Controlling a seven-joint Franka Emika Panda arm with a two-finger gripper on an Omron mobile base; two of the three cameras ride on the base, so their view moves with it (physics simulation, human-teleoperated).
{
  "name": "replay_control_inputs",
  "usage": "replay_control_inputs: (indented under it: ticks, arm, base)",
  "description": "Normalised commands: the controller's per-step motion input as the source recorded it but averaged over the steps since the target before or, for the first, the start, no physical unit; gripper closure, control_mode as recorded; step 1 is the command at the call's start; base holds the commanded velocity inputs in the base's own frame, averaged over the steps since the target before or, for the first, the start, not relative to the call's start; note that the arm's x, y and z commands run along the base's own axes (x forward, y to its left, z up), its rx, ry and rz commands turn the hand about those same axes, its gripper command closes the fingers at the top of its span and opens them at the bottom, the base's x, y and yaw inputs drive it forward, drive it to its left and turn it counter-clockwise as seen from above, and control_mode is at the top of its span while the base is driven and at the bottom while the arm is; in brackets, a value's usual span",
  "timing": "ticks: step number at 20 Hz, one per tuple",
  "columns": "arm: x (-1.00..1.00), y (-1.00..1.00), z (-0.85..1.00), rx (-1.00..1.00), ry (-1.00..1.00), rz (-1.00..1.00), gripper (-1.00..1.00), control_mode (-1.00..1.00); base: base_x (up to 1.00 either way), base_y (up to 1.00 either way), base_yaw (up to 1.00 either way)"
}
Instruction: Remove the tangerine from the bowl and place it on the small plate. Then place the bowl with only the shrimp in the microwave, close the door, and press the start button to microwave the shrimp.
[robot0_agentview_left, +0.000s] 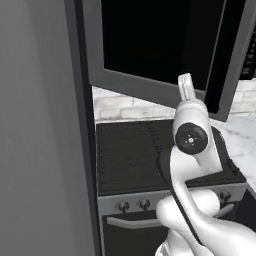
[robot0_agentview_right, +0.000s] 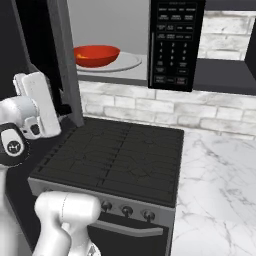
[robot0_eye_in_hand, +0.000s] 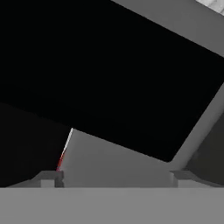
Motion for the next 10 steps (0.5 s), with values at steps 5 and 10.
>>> replay_control_inputs:
  ticks: [5,10]
  arm:
    - [0.81,-0.38,0.30,0.22,0.09,0.13,-1.00,-1.00]
    - [0.82,-0.16,0.31,0.15,0.12,0.09,-1.00,-1.00]
  base:
    - [0.00,0.00,0.00]
    - [0.00,0.00,0.00]
